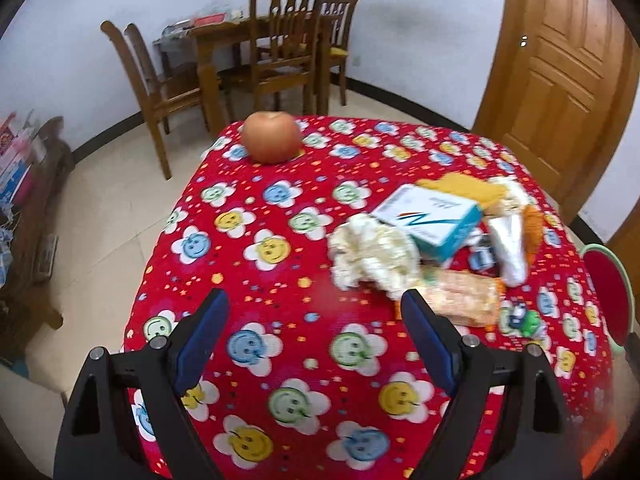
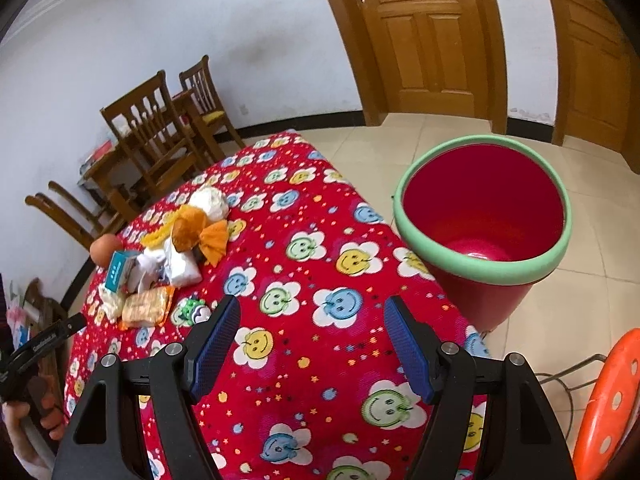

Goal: Collect trash
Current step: 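Grasp the crumpled white tissue with the left tool while the right tool grasps the green toy keychain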

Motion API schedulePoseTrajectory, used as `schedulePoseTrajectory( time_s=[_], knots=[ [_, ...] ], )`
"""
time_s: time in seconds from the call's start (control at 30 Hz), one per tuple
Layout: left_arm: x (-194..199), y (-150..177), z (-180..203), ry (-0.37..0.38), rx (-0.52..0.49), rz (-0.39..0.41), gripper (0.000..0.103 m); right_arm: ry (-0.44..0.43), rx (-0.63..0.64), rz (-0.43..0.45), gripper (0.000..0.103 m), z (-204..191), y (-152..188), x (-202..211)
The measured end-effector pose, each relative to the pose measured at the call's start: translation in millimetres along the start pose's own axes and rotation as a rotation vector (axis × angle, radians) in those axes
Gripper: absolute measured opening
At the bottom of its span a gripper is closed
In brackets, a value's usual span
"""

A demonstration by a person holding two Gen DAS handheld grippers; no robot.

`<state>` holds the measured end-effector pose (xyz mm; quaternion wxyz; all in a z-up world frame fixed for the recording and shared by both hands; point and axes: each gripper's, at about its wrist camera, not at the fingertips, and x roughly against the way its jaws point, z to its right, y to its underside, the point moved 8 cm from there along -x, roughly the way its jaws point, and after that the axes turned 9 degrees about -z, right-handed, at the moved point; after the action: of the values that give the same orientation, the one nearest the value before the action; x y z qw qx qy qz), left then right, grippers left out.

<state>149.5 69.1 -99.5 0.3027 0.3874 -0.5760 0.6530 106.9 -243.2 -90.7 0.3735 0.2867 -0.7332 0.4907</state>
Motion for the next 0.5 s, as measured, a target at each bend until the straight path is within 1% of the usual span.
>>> schedulePoseTrajectory(
  time_s=[0.17, 0.33, 0.4, 0.5],
  knots=[
    [-19.7, -2.1, -7.3, -0.003, 0.007, -0.031, 0.087, 0.006, 0.022, -0.022, 0.075, -8.7, 2.4, -8.9],
    [-28.2, -10.8, 2.7, 0.032, -0.011, -0.036, 0.087, 0.013, 0.035, -0.036, 0.075, -15.4, 3.3, -15.5],
    [-33.3, -14.8, 9.7, 0.057, -0.024, -0.04, 0.087, 0.017, 0.04, -0.041, 0.075, -17.7, 3.9, -18.0],
    [-41.4, -20.5, 17.4, 0.072, -0.036, -0.045, 0.087, 0.022, 0.047, -0.052, 0.075, -20.2, 4.7, -21.9]
  ],
)
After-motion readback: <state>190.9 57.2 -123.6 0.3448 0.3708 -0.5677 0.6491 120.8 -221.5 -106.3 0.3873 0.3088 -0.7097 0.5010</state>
